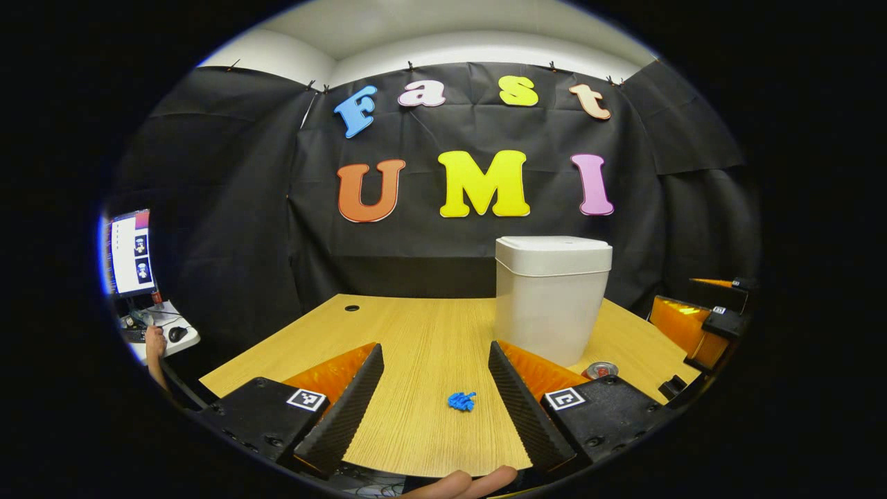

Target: Press the lid of the desktop garbage bin to open it, pick up the crumpled paper on the desktop and throw it into the bin, then pick up the pop can on the desktop and drop it into the bin, and finally close the garbage bin lid.

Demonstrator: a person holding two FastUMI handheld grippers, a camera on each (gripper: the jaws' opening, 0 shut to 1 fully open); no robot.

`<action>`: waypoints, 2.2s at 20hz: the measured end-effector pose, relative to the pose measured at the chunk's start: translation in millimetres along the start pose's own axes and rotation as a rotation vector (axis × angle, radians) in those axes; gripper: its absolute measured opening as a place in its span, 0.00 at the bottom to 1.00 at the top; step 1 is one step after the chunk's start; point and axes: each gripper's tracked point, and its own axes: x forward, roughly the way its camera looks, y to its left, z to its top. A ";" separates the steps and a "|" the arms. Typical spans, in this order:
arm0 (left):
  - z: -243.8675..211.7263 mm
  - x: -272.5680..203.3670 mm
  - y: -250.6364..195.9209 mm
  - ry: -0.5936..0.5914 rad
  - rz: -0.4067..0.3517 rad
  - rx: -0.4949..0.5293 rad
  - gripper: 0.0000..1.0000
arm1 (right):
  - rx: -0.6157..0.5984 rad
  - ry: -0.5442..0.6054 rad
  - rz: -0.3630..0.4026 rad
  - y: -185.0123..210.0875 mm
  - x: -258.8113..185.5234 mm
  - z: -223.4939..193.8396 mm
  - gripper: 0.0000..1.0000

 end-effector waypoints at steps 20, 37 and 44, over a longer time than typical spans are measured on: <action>-21.2 19.5 17.4 0.081 0.026 -0.015 0.99 | 0.033 -0.019 0.136 10.3 53.8 123.6 0.00; -13.9 15.4 21.2 0.052 0.030 -0.017 0.98 | -0.037 0.317 0.067 64.7 203.8 93.2 0.00; -15.1 15.6 22.5 0.062 0.041 -0.026 0.98 | -0.009 0.356 0.067 51.1 210.7 61.9 0.01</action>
